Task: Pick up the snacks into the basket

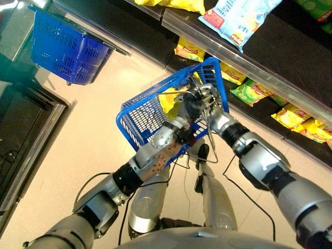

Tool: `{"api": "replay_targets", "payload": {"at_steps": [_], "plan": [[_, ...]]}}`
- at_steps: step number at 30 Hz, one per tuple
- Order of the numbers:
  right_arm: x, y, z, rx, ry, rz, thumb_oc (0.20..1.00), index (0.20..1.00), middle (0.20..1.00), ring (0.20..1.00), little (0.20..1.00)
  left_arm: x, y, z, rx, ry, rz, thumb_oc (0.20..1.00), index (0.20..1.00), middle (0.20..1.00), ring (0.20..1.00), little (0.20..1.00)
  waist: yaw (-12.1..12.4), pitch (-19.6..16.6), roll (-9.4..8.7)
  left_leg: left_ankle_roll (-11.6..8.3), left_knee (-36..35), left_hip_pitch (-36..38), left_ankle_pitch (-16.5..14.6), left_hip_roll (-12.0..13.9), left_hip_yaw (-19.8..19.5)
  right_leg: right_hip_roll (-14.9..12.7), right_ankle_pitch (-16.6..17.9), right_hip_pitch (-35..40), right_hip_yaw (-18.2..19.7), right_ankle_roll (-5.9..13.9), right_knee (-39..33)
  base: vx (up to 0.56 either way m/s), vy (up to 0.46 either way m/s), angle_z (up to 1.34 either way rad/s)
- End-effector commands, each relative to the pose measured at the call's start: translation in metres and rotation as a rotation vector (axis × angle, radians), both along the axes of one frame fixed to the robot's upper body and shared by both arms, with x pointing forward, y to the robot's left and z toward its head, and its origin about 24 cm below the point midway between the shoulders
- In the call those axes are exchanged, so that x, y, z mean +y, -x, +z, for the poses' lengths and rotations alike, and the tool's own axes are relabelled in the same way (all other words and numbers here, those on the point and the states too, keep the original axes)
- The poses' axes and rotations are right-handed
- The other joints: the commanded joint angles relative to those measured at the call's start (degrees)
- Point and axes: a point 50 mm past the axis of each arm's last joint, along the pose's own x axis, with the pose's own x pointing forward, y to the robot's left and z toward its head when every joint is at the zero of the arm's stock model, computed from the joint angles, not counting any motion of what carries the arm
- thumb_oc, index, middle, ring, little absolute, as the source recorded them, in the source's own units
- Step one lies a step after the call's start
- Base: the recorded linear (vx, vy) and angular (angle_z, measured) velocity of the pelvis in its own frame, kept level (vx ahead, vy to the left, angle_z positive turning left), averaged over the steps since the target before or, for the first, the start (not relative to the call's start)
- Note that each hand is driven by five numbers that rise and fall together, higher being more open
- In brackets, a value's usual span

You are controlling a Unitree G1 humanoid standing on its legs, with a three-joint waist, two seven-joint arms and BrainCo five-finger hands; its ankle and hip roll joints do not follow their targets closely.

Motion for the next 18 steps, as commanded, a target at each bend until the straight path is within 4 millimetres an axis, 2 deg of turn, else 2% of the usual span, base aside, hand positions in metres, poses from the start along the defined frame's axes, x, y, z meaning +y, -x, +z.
{"api": "replay_targets", "payload": {"at_steps": [1,3,6,10,12,15,16,17,18], "plan": [[-0.024,0.018,0.021,-0.155,-0.100,0.007,1.000,1.000,1.000,1.000,1.000,0.018,0.016,0.051,-0.281,0.163,0.100,0.200,0.200,0.200,0.200,0.200,-0.62,-3.15,-1.39,2.70,0.03,3.45,-5.95,-3.08,0.85,-1.20,-3.23,2.65,0.79,1.63,-0.41,0.05,0.056,-0.07],[-0.056,0.033,0.006,-0.161,-0.079,-0.064,1.000,1.000,1.000,1.000,1.000,0.049,0.010,0.031,-0.219,0.150,0.231,0.200,0.200,0.200,0.200,0.200,-1.27,-3.97,-1.85,2.84,0.07,4.09,-6.50,-2.78,1.43,-1.52,-2.97,3.59,1.06,1.91,-1.11,0.05,0.068,-0.04],[-0.089,0.062,-0.019,-0.092,-0.054,-0.084,1.000,1.000,1.000,1.000,1.000,0.093,0.015,-0.003,-0.132,0.079,0.382,0.200,0.200,0.200,0.200,0.200,-2.29,-6.13,-2.71,3.15,-0.12,4.70,-6.81,-2.56,2.35,-2.02,-1.92,4.26,1.49,2.43,-2.23,0.05,0.081,-0.18],[-0.117,0.097,-0.028,-0.046,-0.146,-0.094,1.000,1.000,1.000,1.000,1.000,0.136,0.035,-0.038,-0.050,-0.062,0.502,0.200,0.200,0.200,0.200,0.200,-3.88,-9.81,-4.01,3.92,-0.87,6.72,-7.61,-2.07,4.44,-2.05,-0.22,5.21,3.17,3.17,-3.81,0.08,0.112,-0.19],[-0.125,0.105,-0.026,-0.051,-0.208,-0.103,1.000,1.000,1.000,1.000,1.000,0.152,0.043,-0.049,-0.029,-0.147,0.545,0.200,0.200,0.200,0.200,0.200,-4.61,-11.41,-4.54,4.23,-1.63,7.52,-7.84,-1.59,5.76,-1.62,1.13,5.05,4.58,3.55,-4.63,0.04,0.104,-0.53],[-0.131,0.107,-0.018,-0.108,-0.297,-0.148,1.000,1.000,1.000,1.000,1.000,0.163,0.046,-0.059,-0.008,-0.239,0.598,0.200,0.200,0.200,0.200,0.200,-5.18,-13.05,-5.34,4.62,-2.09,8.51,-8.15,-0.69,7.80,-0.59,2.40,4.51,6.41,4.24,-4.93,0.01,0.079,-0.41],[-0.133,0.104,-0.015,-0.133,-0.326,-0.168,1.000,1.000,1.000,1.000,1.000,0.168,0.049,-0.059,-0.015,-0.271,0.629,0.200,0.200,0.200,0.200,0.200,-4.64,-13.17,-5.32,4.71,-1.29,8.92,-9.05,-0.11,8.84,-0.44,2.22,4.61,5.45,4.47,-4.47,-0.03,0.025,-0.43],[-0.135,0.098,-0.010,-0.177,-0.398,-0.215,1.000,1.000,1.000,1.000,1.000,0.174,0.054,-0.063,-0.004,-0.301,0.658,0.200,0.200,0.200,0.200,0.200,-3.53,-13.55,-5.23,4.64,-0.47,9.58,-9.77,1.54,11.14,-1.13,2.39,5.02,1.81,4.45,-3.76,-0.04,0.004,-0.66],[-0.134,0.098,-0.010,-0.178,-0.399,-0.215,1.000,1.000,1.000,1.000,1.000,0.174,0.053,-0.063,-0.005,-0.301,0.658,0.200,0.200,0.200,0.200,0.200,-3.49,-13.54,-5.37,4.64,-0.58,9.46,-9.48,1.44,11.22,-1.23,2.56,4.86,1.90,4.48,-3.81,-0.05,-0.024,-1.26]]}}
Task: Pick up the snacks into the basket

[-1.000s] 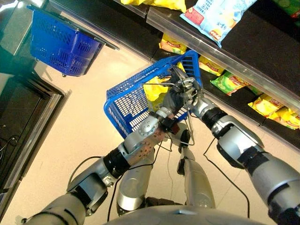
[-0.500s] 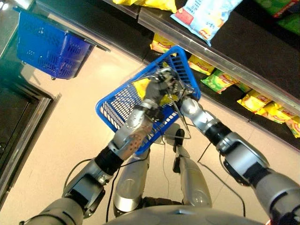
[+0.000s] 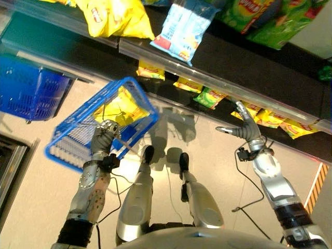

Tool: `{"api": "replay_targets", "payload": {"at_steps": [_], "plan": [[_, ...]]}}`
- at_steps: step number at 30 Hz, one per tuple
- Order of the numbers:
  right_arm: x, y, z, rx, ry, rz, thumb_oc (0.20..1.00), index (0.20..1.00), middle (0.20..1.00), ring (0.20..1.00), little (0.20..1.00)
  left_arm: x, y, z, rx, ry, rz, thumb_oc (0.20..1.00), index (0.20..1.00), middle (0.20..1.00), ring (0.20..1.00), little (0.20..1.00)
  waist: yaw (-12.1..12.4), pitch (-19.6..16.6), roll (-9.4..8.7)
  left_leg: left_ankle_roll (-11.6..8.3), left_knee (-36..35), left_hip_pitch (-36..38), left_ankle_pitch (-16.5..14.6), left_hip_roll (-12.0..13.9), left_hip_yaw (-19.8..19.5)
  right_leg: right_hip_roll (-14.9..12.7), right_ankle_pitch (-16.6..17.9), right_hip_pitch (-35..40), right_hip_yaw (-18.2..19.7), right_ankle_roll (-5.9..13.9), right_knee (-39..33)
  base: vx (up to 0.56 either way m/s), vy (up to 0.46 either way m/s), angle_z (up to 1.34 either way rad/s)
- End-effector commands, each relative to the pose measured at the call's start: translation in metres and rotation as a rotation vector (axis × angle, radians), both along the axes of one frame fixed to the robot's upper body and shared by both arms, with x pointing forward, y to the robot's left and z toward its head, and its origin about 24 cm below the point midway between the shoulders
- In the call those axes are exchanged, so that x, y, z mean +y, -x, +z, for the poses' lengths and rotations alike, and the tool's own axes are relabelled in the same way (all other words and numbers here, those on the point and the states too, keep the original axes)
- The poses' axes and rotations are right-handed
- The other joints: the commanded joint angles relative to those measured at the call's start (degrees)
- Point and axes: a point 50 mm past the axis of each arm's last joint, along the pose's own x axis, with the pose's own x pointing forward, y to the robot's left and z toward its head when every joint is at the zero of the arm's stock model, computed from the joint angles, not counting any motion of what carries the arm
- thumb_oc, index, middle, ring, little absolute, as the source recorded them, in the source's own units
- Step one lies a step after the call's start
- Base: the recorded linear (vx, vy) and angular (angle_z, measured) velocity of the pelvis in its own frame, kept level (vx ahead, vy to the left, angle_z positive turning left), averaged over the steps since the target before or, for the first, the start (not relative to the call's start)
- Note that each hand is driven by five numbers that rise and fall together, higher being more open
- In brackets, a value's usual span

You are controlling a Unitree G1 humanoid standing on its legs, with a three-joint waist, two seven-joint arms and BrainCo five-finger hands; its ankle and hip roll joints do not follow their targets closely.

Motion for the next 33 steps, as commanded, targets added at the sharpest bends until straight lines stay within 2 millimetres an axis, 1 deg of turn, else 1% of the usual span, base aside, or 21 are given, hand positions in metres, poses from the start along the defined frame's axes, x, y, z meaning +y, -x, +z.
{"api": "replay_targets", "payload": {"at_steps": [1,3,5,7,8,10,11,12,14,16,20,21,22,23,24,26,29,30,31,32,33], "plan": [[-0.015,-0.007,0.022,-0.145,-0.076,-0.074,1.000,1.000,1.000,1.000,1.000,-0.010,-0.002,0.040,-0.240,-0.113,-0.056,0.200,0.200,0.200,0.200,0.200,1.05,-6.99,4.25,1.81,-2.15,2.80,-4.64,0.65,-0.97,-1.28,-0.99,1.88,-7.05,3.51,0.28,-0.06,-0.019,-1.42],[-0.022,-0.008,0.020,-0.155,-0.118,-0.134,1.000,1.000,1.000,1.000,1.000,-0.013,-0.003,0.037,-0.229,-0.118,-0.064,0.200,0.200,0.200,0.200,0.200,1.22,-7.19,5.01,1.75,-2.97,3.70,-4.15,1.27,-0.86,-1.79,-1.50,3.36,-7.51,3.17,0.90,-0.07,-0.020,-0.75],[-0.039,-0.004,0.017,-0.165,-0.169,-0.268,1.000,1.000,1.000,1.000,1.000,-0.019,-0.003,0.031,-0.202,-0.113,-0.093,0.200,0.200,0.200,0.200,0.200,0.94,-10.03,7.16,1.54,-6.42,5.37,-2.54,2.71,-0.24,-4.20,-2.20,6.23,-6.93,3.14,2.24,-0.08,-0.032,0.03],[-0.039,-0.004,0.017,-0.165,-0.170,-0.268,1.000,1.000,1.000,1.000,1.000,-0.019,-0.003,0.031,-0.202,-0.113,-0.093,0.200,0.200,0.200,0.200,0.200,0.97,-10.06,7.15,1.54,-6.49,5.37,-2.48,2.71,-0.21,-4.21,-2.18,6.18,-6.90,3.14,2.23,-0.07,-0.045,-0.02],[-0.046,-0.008,0.013,-0.170,-0.234,-0.363,1.000,1.000,1.000,1.000,1.000,-0.024,-0.001,0.023,-0.167,-0.079,-0.108,0.200,0.200,0.200,0.200,0.200,1.18,-12.58,8.72,0.55,-9.24,6.80,-0.90,4.13,2.38,-7.62,-0.92,8.11,-8.06,4.12,2.70,-0.16,-0.187,-0.29],[-0.048,-0.009,0.010,-0.157,-0.251,-0.410,1.000,1.000,1.000,1.000,1.000,-0.028,-0.002,0.021,-0.159,-0.046,-0.112,0.200,0.200,0.200,0.200,0.200,1.30,-13.97,9.01,-0.37,-10.85,7.94,0.02,5.52,4.98,-9.05,-1.16,8.97,-9.96,5.00,3.31,-0.16,-0.201,-0.62],[-0.048,-0.010,0.010,-0.153,-0.240,-0.409,1.000,1.000,1.000,1.000,1.000,-0.029,-0.002,0.020,-0.160,-0.031,-0.115,0.200,0.200,0.200,0.200,0.200,0.96,-14.85,8.95,-0.74,-11.49,8.18,0.17,5.95,5.85,-8.67,-2.14,9.26,-10.24,5.22,2.69,-0.08,-0.295,-0.88],[-0.051,-0.006,0.009,-0.151,-0.233,-0.415,1.000,1.000,1.000,1.000,1.000,-0.033,-0.002,0.021,-0.170,0.003,-0.123,0.200,0.200,0.200,0.200,0.200,-0.53,-15.98,9.13,-2.06,-12.76,8.90,1.58,8.09,7.41,-7.05,-6.50,8.37,-9.05,5.29,3.67,-0.03,-0.280,-0.82],[-0.052,-0.004,0.007,-0.143,-0.237,-0.406,1.000,1.000,1.000,1.000,1.000,-0.034,-0.002,0.021,-0.169,0.011,-0.125,0.200,0.200,0.200,0.200,0.200,-1.36,-15.97,9.49,-2.95,-12.99,9.06,2.55,9.60,8.00,-5.67,-8.22,7.86,-7.74,4.39,4.91,-0.05,-0.303,-1.01],[-0.059,0.004,0.004,-0.132,-0.219,-0.420,1.000,1.000,1.000,1.000,1.000,-0.036,-0.004,0.025,-0.190,0.021,-0.120,0.200,0.200,0.200,0.200,0.200,-4.04,-15.66,10.03,-4.83,-13.07,10.29,3.84,13.94,7.94,-0.03,-13.75,6.59,-5.48,1.65,9.93,-0.05,-0.589,-1.02],[-0.063,0.010,-0.008,-0.084,-0.244,-0.428,1.000,1.000,1.000,1.000,1.000,-0.038,-0.003,0.022,-0.180,0.018,-0.127,0.200,0.200,0.200,0.200,0.200,-5.67,-15.20,9.38,-4.57,-9.45,11.85,2.73,17.43,6.41,5.14,-14.31,6.10,-2.09,-0.76,12.50,0.02,-0.420,-0.67],[-0.064,0.011,-0.011,-0.072,-0.248,-0.432,1.000,1.000,1.000,1.000,1.000,-0.040,-0.002,0.020,-0.172,0.022,-0.130,0.200,0.200,0.200,0.200,0.200,-5.33,-14.80,9.11,-3.78,-8.06,12.43,1.79,16.32,2.27,5.99,-14.35,6.30,-0.66,-1.13,12.80,0.04,-0.563,-1.14],[-0.064,0.009,-0.017,-0.043,-0.284,-0.427,1.000,1.000,1.000,1.000,1.000,-0.045,0.001,0.016,-0.152,0.034,-0.152,0.200,0.200,0.200,0.200,0.200,-4.57,-14.58,8.54,-2.31,-5.05,12.47,-1.11,10.66,-6.46,7.98,-13.12,6.97,2.89,-1.93,10.98,0.01,-0.364,-1.13],[-0.064,0.009,-0.017,-0.044,-0.285,-0.426,1.000,1.000,1.000,1.000,1.000,-0.045,0.001,0.016,-0.152,0.034,-0.152,0.200,0.200,0.200,0.200,0.200,-4.55,-14.64,8.51,-2.28,-4.82,12.20,-1.05,10.58,-6.46,7.93,-12.86,6.90,2.93,-1.88,10.78,0.05,-0.405,-2.00],[-0.062,0.010,-0.020,-0.018,-0.278,-0.390,1.000,1.000,1.000,1.000,1.000,-0.047,0.006,0.014,-0.146,0.036,-0.180,0.200,0.200,0.200,0.200,0.200,-4.29,-15.33,8.28,-1.47,-3.44,12.67,-4.05,5.40,-8.13,9.65,-11.40,7.98,6.95,-1.38,8.38,0.09,-0.230,-1.99],[-0.059,0.012,-0.022,-0.009,-0.288,-0.374,1.000,1.000,1.000,1.000,1.000,-0.050,0.005,0.011,-0.135,0.032,-0.195,0.200,0.200,0.200,0.200,0.200,-4.63,-16.40,8.94,-1.04,-4.88,12.08,-3.19,2.94,-6.39,11.04,-10.51,8.58,9.69,-1.46,6.43,0.13,-0.196,-1.66],[-0.061,0.012,-0.021,-0.008,-0.274,-0.377,1.000,1.000,1.000,1.000,1.000,-0.052,0.004,0.013,-0.145,0.021,-0.205,0.200,0.200,0.200,0.200,0.200,-4.81,-16.49,10.24,-0.53,-7.44,10.84,-0.85,1.16,-4.24,11.79,-10.38,8.99,10.55,-1.70,5.29,0.16,-0.079,-1.80],[-0.056,0.005,-0.015,-0.025,-0.271,-0.361,1.000,1.000,1.000,1.000,1.000,-0.054,0.001,0.018,-0.170,0.007,-0.202,0.200,0.200,0.200,0.200,0.200,-4.82,-16.06,11.87,0.15,-10.00,6.58,3.03,-2.44,-2.79,13.31,-9.79,10.12,11.93,-1.82,4.07,0.14,-0.048,-0.53],[-0.056,0.005,-0.015,-0.025,-0.270,-0.361,1.000,1.000,1.000,1.000,1.000,-0.054,0.001,0.018,-0.171,0.008,-0.201,0.200,0.200,0.200,0.200,0.200,-4.57,-16.11,11.81,0.27,-10.21,6.64,3.08,-2.46,-2.46,13.20,-9.78,10.14,12.28,-1.75,3.89,0.25,-0.095,-0.15],[-0.051,0.000,-0.012,-0.031,-0.266,-0.342,1.000,1.000,1.000,1.000,1.000,-0.054,0.000,0.020,-0.185,0.007,-0.192,0.200,0.200,0.200,0.200,0.200,-3.92,-15.78,12.18,0.11,-11.77,4.26,3.41,-4.86,-1.65,14.37,-9.83,11.62,14.13,-1.46,3.36,0.20,-0.071,-0.37],[-0.048,-0.003,-0.012,-0.027,-0.260,-0.325,1.000,1.000,1.000,1.000,1.000,-0.053,-0.001,0.021,-0.190,0.008,-0.185,0.200,0.200,0.200,0.200,0.200,-2.58,-15.69,12.33,-0.34,-11.89,3.18,4.17,-4.89,-0.25,15.06,-9.53,12.95,16.01,-1.47,2.55,0.31,-0.111,-0.55]]}}
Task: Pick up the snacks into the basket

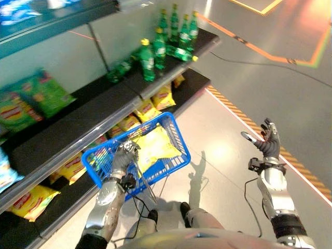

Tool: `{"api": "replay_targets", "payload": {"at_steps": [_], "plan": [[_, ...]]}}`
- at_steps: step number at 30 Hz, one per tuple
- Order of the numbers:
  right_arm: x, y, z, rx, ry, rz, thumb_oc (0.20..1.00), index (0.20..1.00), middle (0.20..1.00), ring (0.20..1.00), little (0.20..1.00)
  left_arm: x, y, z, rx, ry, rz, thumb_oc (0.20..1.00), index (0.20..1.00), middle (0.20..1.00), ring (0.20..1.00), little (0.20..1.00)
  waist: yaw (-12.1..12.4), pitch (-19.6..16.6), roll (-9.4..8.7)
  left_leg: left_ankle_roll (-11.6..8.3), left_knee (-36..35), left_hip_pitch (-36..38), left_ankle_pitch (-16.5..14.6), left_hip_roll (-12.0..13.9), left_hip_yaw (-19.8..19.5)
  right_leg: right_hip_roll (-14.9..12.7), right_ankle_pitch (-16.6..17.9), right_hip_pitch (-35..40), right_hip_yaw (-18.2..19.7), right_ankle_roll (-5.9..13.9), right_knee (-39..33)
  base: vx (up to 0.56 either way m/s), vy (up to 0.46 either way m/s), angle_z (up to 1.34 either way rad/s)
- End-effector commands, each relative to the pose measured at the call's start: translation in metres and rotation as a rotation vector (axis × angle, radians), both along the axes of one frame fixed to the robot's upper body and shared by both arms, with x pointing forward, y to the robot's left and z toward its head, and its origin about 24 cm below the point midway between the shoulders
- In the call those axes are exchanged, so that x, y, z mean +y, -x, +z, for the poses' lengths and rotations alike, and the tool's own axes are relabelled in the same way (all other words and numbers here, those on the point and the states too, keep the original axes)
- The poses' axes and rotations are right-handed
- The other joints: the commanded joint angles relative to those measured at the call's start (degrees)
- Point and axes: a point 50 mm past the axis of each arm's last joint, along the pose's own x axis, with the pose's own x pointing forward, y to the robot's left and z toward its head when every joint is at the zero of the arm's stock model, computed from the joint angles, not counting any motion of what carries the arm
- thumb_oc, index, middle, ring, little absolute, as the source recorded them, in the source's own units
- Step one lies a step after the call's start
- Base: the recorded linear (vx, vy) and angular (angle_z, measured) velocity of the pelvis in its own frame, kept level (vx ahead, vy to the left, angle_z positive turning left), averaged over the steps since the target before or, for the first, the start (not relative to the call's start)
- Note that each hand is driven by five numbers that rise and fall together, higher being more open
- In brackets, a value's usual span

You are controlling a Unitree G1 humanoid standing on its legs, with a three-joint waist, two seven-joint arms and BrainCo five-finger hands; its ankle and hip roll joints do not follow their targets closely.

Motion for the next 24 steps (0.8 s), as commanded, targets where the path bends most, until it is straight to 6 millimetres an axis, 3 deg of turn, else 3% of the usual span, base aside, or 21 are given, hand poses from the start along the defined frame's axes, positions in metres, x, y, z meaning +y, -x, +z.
{"api": "replay_targets", "payload": {"at_steps": [1,4,5,6,7,8,9,10,11,12,13,14,16,17,18,19,20,21,22,23,24], "plan": [[0.014,-0.026,0.039,-0.166,0.048,0.089,1.000,1.000,1.000,1.000,1.000,0.006,-0.014,0.064,-0.353,-0.007,0.032,0.200,0.200,0.200,0.200,0.200,5.50,-0.70,0.79,3.53,-20.98,-3.30,12.64,-7.77,2.95,3.82,1.16,16.70,3.04,5.83,-14.62,0.34,-0.085,-0.91],[0.019,-0.028,0.041,-0.167,0.056,0.118,1.000,1.000,1.000,1.000,1.000,0.011,-0.015,0.066,-0.364,0.008,0.083,0.200,0.200,0.200,0.200,0.200,7.78,-0.79,0.35,4.45,-20.17,-6.30,13.78,-8.15,8.56,3.24,-1.79,22.87,5.32,5.47,-15.46,0.53,-0.023,-1.23],[0.024,-0.030,0.045,-0.180,0.062,0.147,1.000,1.000,1.000,1.000,1.000,0.014,-0.014,0.067,-0.365,0.011,0.115,0.200,0.200,0.200,0.200,0.200,8.71,-1.43,-0.25,6.94,-18.97,-4.71,14.16,-7.59,10.30,2.93,-4.14,24.46,5.69,5.11,-13.91,0.48,0.026,-0.94],[0.025,-0.030,0.045,-0.179,0.062,0.147,1.000,1.000,1.000,1.000,1.000,0.015,-0.014,0.067,-0.365,0.011,0.115,0.200,0.200,0.200,0.200,0.200,8.83,-1.39,-0.34,6.98,-19.00,-4.63,14.13,-7.61,10.44,2.87,-4.26,24.47,5.81,5.14,-13.79,0.64,0.043,-1.23],[0.029,-0.032,0.047,-0.186,0.061,0.171,1.000,1.000,1.000,1.000,1.000,0.017,-0.015,0.068,-0.372,0.001,0.131,0.200,0.200,0.200,0.200,0.200,9.37,-2.30,-2.36,8.08,-18.18,-4.12,13.54,-7.23,10.81,1.49,-5.36,24.06,5.43,6.34,-10.33,0.33,0.009,-0.80],[0.029,-0.032,0.047,-0.186,0.060,0.171,1.000,1.000,1.000,1.000,1.000,0.017,-0.015,0.069,-0.372,0.000,0.131,0.200,0.200,0.200,0.200,0.200,9.40,-2.37,-2.49,8.09,-18.10,-4.22,13.48,-7.29,10.88,1.44,-5.55,23.92,5.45,6.34,-10.11,0.77,-0.087,-0.47],[0.029,-0.030,0.044,-0.177,0.063,0.184,1.000,1.000,1.000,1.000,1.000,0.017,-0.016,0.066,-0.357,-0.025,0.131,0.200,0.200,0.200,0.200,0.200,9.75,-3.28,-5.41,8.56,-16.53,-2.54,10.94,-7.75,10.27,-0.13,1.67,22.27,3.43,10.83,-0.79,0.44,-0.101,-0.07],[0.029,-0.030,0.044,-0.177,0.062,0.183,1.000,1.000,1.000,1.000,1.000,0.017,-0.016,0.067,-0.357,-0.026,0.131,0.200,0.200,0.200,0.200,0.200,9.67,-3.33,-5.50,8.50,-16.43,-2.66,10.90,-7.77,10.20,-0.08,1.60,22.12,3.30,10.74,-0.57,0.72,-0.225,-0.05],[0.033,-0.033,0.047,-0.189,0.050,0.198,1.000,1.000,1.000,1.000,1.000,0.021,-0.018,0.072,-0.370,-0.029,0.143,0.200,0.200,0.200,0.200,0.200,9.24,-1.89,-5.29,8.36,-16.14,1.51,8.80,-6.31,7.97,1.12,11.80,14.30,-1.05,15.85,14.15,0.27,-0.135,-0.02],[0.033,-0.034,0.047,-0.189,0.050,0.199,1.000,1.000,1.000,1.000,1.000,0.021,-0.018,0.072,-0.371,-0.029,0.143,0.200,0.200,0.200,0.200,0.200,9.04,-1.86,-5.32,8.30,-16.16,1.41,8.88,-6.38,7.82,1.14,11.66,13.99,-1.28,15.85,14.62,0.59,-0.129,0.22],[0.036,-0.033,0.046,-0.191,0.036,0.216,1.000,1.000,1.000,1.000,1.000,0.020,-0.019,0.072,-0.370,-0.030,0.135,0.200,0.200,0.200,0.200,0.200,7.61,-0.38,-3.44,8.60,-15.26,5.31,6.85,-4.74,4.88,1.28,12.14,8.77,-6.44,15.84,26.20,0.30,-0.006,0.36],[0.036,-0.033,0.047,-0.192,0.036,0.217,1.000,1.000,1.000,1.000,1.000,0.020,-0.019,0.072,-0.371,-0.030,0.135,0.200,0.200,0.200,0.200,0.200,7.53,-0.44,-3.32,8.52,-15.25,5.09,7.01,-4.62,4.79,1.40,12.32,8.52,-6.55,15.84,26.23,0.52,0.011,0.71],[0.039,-0.032,0.042,-0.174,0.032,0.214,1.000,1.000,1.000,1.000,1.000,0.019,-0.020,0.071,-0.361,-0.045,0.128,0.200,0.200,0.200,0.200,0.200,6.91,-0.32,-1.64,8.87,-14.75,7.98,5.44,-4.06,1.66,-0.54,7.95,3.52,-10.52,12.10,29.56,0.51,-0.024,0.81],[0.039,-0.032,0.042,-0.174,0.024,0.213,1.000,1.000,1.000,1.000,1.000,0.019,-0.021,0.073,-0.370,-0.035,0.123,0.200,0.200,0.200,0.200,0.200,6.55,-0.35,-0.68,8.53,-14.74,11.26,3.87,-3.61,-1.40,-6.45,2.53,-0.30,-13.19,7.53,22.88,0.48,-0.066,0.78],[0.039,-0.032,0.042,-0.174,0.024,0.213,1.000,1.000,1.000,1.000,1.000,0.019,-0.020,0.073,-0.370,-0.035,0.124,0.200,0.200,0.200,0.200,0.200,6.27,-0.36,-0.54,8.48,-14.80,11.25,4.00,-3.51,-1.71,-6.46,2.71,-0.13,-13.53,7.48,22.56,0.49,-0.095,0.96],[0.038,-0.031,0.042,-0.175,0.025,0.214,1.000,1.000,1.000,1.000,1.000,0.018,-0.020,0.072,-0.368,-0.029,0.118,0.200,0.200,0.200,0.200,0.200,5.52,-0.42,-0.16,8.15,-15.32,13.14,3.12,-3.70,-3.65,-6.11,1.27,-1.03,-13.52,6.84,17.64,0.29,-0.108,0.75],[0.034,-0.028,0.041,-0.174,0.027,0.201,1.000,1.000,1.000,1.000,1.000,0.016,-0.020,0.071,-0.362,-0.030,0.102,0.200,0.200,0.200,0.200,0.200,4.42,-0.52,-0.65,7.55,-15.75,14.23,2.57,-4.36,-5.74,-4.16,-0.49,-0.73,-11.00,7.37,11.67,0.53,-0.278,0.75],[0.026,-0.023,0.043,-0.182,0.039,0.173,1.000,1.000,1.000,1.000,1.000,0.014,-0.022,0.072,-0.372,-0.030,0.073,0.200,0.200,0.200,0.200,0.200,3.50,-0.59,-1.05,6.38,-16.51,14.86,2.39,-5.10,-9.64,-4.70,1.19,-0.58,-6.28,8.14,-3.11,0.39,-0.236,0.64],[0.026,-0.022,0.042,-0.181,0.039,0.172,1.000,1.000,1.000,1.000,1.000,0.014,-0.022,0.072,-0.371,-0.029,0.071,0.200,0.200,0.200,0.200,0.200,3.23,-0.70,-0.84,6.43,-16.52,14.88,2.38,-4.98,-10.03,-4.84,1.64,0.09,-6.67,8.17,-4.33,0.40,-0.245,1.54],[0.024,-0.020,0.043,-0.184,0.047,0.168,1.000,1.000,1.000,1.000,1.000,0.014,-0.020,0.073,-0.380,-0.022,0.067,0.200,0.200,0.200,0.200,0.200,2.85,-0.79,-0.47,6.14,-16.51,15.81,1.51,-5.07,-12.32,-6.68,4.14,-0.71,-5.04,9.10,-8.74,0.32,-0.159,1.73],[0.021,-0.015,0.042,-0.177,0.056,0.163,1.000,1.000,1.000,1.000,1.000,0.014,-0.020,0.072,-0.377,-0.024,0.060,0.200,0.200,0.200,0.200,0.200,1.58,-0.98,-0.17,5.82,-16.65,16.97,1.09,-5.37,-14.86,-6.76,6.12,-1.40,-1.02,10.09,-11.84,0.45,-0.281,1.77]]}}
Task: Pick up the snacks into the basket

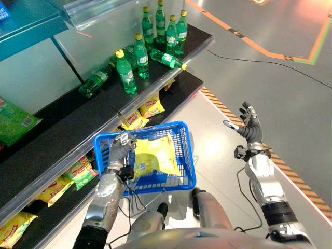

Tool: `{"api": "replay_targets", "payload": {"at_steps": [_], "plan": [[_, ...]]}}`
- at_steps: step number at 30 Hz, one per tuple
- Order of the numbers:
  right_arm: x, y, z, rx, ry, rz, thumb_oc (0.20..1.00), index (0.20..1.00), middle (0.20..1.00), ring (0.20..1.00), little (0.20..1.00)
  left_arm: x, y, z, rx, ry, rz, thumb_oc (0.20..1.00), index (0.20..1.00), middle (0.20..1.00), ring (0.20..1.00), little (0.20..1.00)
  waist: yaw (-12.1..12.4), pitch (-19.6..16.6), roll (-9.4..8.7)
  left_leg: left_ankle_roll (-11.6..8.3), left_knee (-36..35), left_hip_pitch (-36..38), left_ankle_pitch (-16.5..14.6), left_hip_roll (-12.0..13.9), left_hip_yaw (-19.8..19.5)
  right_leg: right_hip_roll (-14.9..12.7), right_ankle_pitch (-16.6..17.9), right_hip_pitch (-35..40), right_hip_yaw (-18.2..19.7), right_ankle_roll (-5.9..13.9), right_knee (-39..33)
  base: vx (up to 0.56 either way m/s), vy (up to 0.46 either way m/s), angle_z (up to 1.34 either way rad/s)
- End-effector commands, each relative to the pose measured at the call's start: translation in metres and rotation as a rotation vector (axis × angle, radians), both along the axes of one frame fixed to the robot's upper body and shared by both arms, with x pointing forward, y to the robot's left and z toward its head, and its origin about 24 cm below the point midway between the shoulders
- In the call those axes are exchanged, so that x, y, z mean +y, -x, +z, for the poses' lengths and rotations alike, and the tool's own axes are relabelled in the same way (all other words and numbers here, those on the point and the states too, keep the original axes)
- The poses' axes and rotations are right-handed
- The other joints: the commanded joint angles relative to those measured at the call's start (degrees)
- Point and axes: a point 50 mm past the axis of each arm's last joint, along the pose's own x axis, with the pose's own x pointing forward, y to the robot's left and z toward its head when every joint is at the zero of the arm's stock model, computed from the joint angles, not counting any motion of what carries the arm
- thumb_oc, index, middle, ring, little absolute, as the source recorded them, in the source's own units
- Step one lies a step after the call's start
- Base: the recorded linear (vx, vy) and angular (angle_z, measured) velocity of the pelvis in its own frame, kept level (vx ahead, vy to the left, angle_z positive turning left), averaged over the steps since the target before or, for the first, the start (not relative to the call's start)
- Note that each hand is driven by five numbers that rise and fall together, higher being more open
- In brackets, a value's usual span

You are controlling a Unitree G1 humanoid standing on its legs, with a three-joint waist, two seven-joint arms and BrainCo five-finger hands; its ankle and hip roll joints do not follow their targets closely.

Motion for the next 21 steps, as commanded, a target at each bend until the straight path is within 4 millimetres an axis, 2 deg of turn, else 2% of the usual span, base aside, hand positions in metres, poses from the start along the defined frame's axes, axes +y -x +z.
{"api": "replay_targets", "payload": {"at_steps": [1,3,4,6,8,9,10,11,12,13,15,16,17,18,19,21], "plan": [[-0.014,0.001,0.028,-0.137,0.068,-0.022,1.000,1.000,1.000,1.000,1.000,-0.004,-0.013,0.066,-0.362,-0.002,-0.067,0.200,0.200,0.200,0.200,0.200,-1.57,-3.55,-0.23,-1.34,-8.66,6.36,2.01,-2.29,1.40,0.08,8.32,1.72,7.08,0.82,-4.30,0.41,-0.362,1.58],[-0.019,0.011,0.029,-0.139,0.084,-0.028,1.000,1.000,1.000,1.000,1.000,-0.007,-0.011,0.064,-0.354,-0.010,-0.103,0.200,0.200,0.200,0.200,0.200,-2.82,-3.41,-0.30,-4.03,-8.98,7.79,2.13,-0.90,0.13,-0.96,8.66,3.92,6.30,1.96,-2.90,0.28,-0.405,2.61],[-0.023,0.016,0.028,-0.134,0.083,-0.048,1.000,1.000,1.000,1.000,1.000,-0.011,-0.011,0.063,-0.348,-0.020,-0.127,0.200,0.200,0.200,0.200,0.200,-4.30,-3.52,-0.39,-4.80,-8.54,7.31,2.01,-0.70,-0.26,-2.62,7.38,5.95,3.63,1.26,-2.73,0.19,-0.382,2.92],[-0.018,0.013,0.031,-0.146,0.101,-0.011,1.000,1.000,1.000,1.000,1.000,-0.007,-0.006,0.063,-0.354,-0.023,-0.115,0.200,0.200,0.200,0.200,0.200,-4.66,-3.48,-0.11,-6.27,-9.29,8.00,1.30,1.48,0.82,-4.28,7.52,5.84,-0.77,1.30,-0.14,0.16,-0.422,2.33],[-0.018,0.014,0.030,-0.137,0.121,-0.011,1.000,1.000,1.000,1.000,1.000,-0.004,-0.003,0.061,-0.346,-0.035,-0.106,0.200,0.200,0.200,0.200,0.200,-5.30,-3.39,0.03,-7.64,-9.44,6.80,2.42,3.54,2.59,-4.07,7.11,7.28,-2.07,0.90,0.19,0.06,-0.478,1.28],[-0.019,0.013,0.035,-0.157,0.147,-0.011,1.000,1.000,1.000,1.000,1.000,-0.006,-0.004,0.064,-0.364,-0.026,-0.114,0.200,0.200,0.200,0.200,0.200,-5.14,-3.17,0.10,-8.47,-8.77,3.72,3.67,5.32,4.53,-3.46,5.39,9.23,-4.52,-0.29,-0.96,-0.01,-0.387,1.35],[-0.019,0.013,0.036,-0.157,0.148,-0.012,1.000,1.000,1.000,1.000,1.000,-0.006,-0.004,0.064,-0.365,-0.026,-0.114,0.200,0.200,0.200,0.200,0.200,-5.28,-3.26,0.04,-8.54,-8.80,3.43,3.96,5.18,4.35,-3.62,5.70,9.07,-4.61,-0.24,-1.13,0.01,-0.333,1.42],[-0.020,0.012,0.039,-0.176,0.147,-0.017,1.000,1.000,1.000,1.000,1.000,-0.008,-0.005,0.064,-0.363,-0.019,-0.111,0.200,0.200,0.200,0.200,0.200,-5.78,-3.33,0.44,-8.11,-9.16,2.09,4.78,5.55,6.87,-3.66,5.37,10.03,-5.83,-0.56,-1.73,-0.02,-0.131,1.40],[-0.021,0.012,0.043,-0.191,0.148,-0.030,1.000,1.000,1.000,1.000,1.000,-0.007,-0.007,0.064,-0.361,-0.019,-0.101,0.200,0.200,0.200,0.200,0.200,-6.58,-3.66,0.65,-7.35,-9.37,0.32,5.52,5.98,11.62,-3.71,5.10,10.95,-6.32,-0.74,-2.68,0.00,-0.179,1.12],[-0.021,0.010,0.044,-0.195,0.151,-0.029,1.000,1.000,1.000,1.000,1.000,-0.007,-0.008,0.062,-0.351,-0.017,-0.094,0.200,0.200,0.200,0.200,0.200,-6.73,-3.71,0.47,-6.36,-7.39,-0.67,4.56,6.08,17.33,-3.78,4.28,11.89,-6.93,-1.00,-3.05,-0.02,-0.163,1.14],[-0.013,0.005,0.044,-0.196,0.146,-0.008,1.000,1.000,1.000,1.000,1.000,-0.009,-0.008,0.060,-0.344,0.005,-0.088,0.200,0.200,0.200,0.200,0.200,-5.51,-3.18,-0.03,-6.06,-3.20,-1.31,2.41,5.23,20.13,-3.60,3.72,12.69,-7.80,-2.42,-2.94,-0.03,-0.202,0.70],[-0.011,0.005,0.041,-0.184,0.149,0.005,1.000,1.000,1.000,1.000,1.000,-0.008,-0.007,0.057,-0.334,0.013,-0.079,0.200,0.200,0.200,0.200,0.200,-5.12,-3.55,0.24,-5.49,-4.16,-0.69,2.46,5.67,21.40,-3.27,2.93,13.19,-9.31,-3.14,-3.15,-0.02,-0.200,0.70],[-0.008,0.005,0.036,-0.168,0.151,0.011,1.000,1.000,1.000,1.000,1.000,-0.005,-0.004,0.056,-0.333,0.003,-0.076,0.200,0.200,0.200,0.200,0.200,-3.62,-3.91,0.40,-6.09,-6.43,-1.06,5.28,6.55,20.88,-2.76,2.64,13.33,-10.74,-3.82,-2.92,0.01,-0.125,0.97],[-0.008,0.005,0.036,-0.168,0.150,0.011,1.000,1.000,1.000,1.000,1.000,-0.005,-0.004,0.056,-0.332,0.002,-0.076,0.200,0.200,0.200,0.200,0.200,-3.85,-3.95,0.37,-6.14,-6.72,-0.99,5.49,6.55,20.63,-2.80,2.57,13.35,-10.98,-3.87,-2.89,0.03,-0.131,1.28],[-0.004,0.005,0.033,-0.159,0.137,0.028,1.000,1.000,1.000,1.000,1.000,-0.001,-0.002,0.056,-0.333,-0.004,-0.061,0.200,0.200,0.200,0.200,0.200,-3.03,-4.05,-0.21,-5.75,-7.42,-0.91,5.42,4.95,16.89,-2.89,3.13,13.90,-12.11,-3.91,-3.54,0.02,-0.085,1.00],[-0.003,0.005,0.032,-0.156,0.133,0.036,1.000,1.000,1.000,1.000,1.000,0.002,0.001,0.056,-0.332,-0.009,-0.050,0.200,0.200,0.200,0.200,0.200,-2.89,-4.36,-0.36,-5.73,-9.08,-0.41,6.12,4.72,15.93,-2.95,3.62,14.85,-12.87,-3.67,-4.48,0.04,-0.062,0.73]]}}
